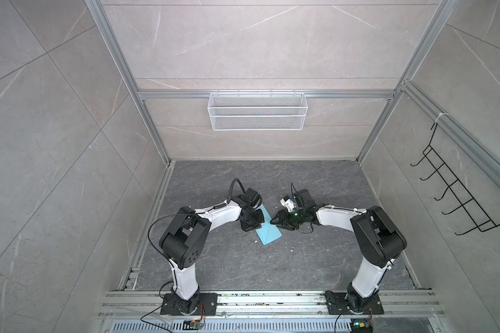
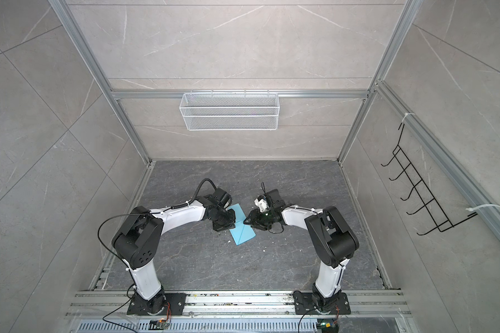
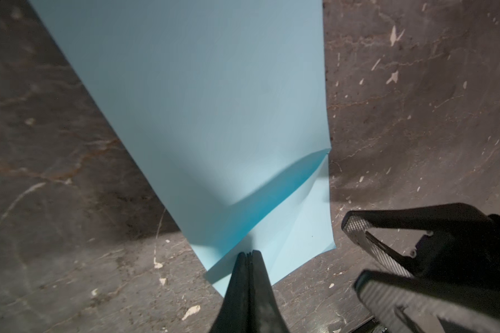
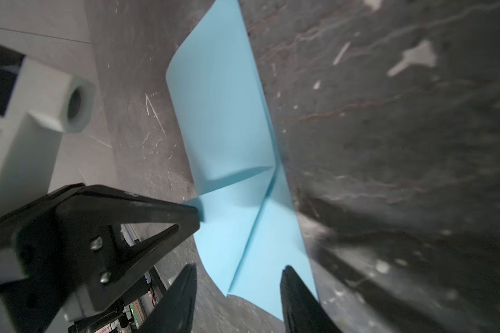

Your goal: Fold a paper plane with a square sheet of paper (pick it up from the middle)

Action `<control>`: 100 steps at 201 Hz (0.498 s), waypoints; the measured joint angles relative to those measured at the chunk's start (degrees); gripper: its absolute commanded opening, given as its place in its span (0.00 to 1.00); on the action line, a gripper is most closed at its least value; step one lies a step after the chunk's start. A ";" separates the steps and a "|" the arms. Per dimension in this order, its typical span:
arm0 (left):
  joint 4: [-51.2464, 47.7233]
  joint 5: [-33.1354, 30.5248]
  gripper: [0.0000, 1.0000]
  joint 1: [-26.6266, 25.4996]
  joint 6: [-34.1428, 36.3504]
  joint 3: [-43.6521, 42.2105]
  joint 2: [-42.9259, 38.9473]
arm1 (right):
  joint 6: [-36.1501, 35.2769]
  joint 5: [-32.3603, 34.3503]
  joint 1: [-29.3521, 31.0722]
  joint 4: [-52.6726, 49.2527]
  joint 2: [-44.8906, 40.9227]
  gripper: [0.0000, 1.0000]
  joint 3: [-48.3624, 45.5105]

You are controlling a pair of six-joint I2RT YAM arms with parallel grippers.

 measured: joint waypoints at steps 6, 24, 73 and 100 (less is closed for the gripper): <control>-0.11 -0.11 0.01 0.00 0.00 0.00 0.31 | 0.46 -0.02 0.48 0.33 0.11 0.48 0.00; -0.28 -0.63 0.00 -0.02 0.02 -0.02 0.90 | 1.86 0.04 1.66 1.16 0.90 0.45 0.02; -0.79 -1.70 0.00 -0.02 0.20 -0.20 1.70 | 4.48 0.37 2.56 1.88 3.39 0.38 0.02; -0.59 -2.49 0.00 0.00 0.20 -0.76 1.70 | 5.55 -0.07 2.60 3.15 4.09 0.35 0.02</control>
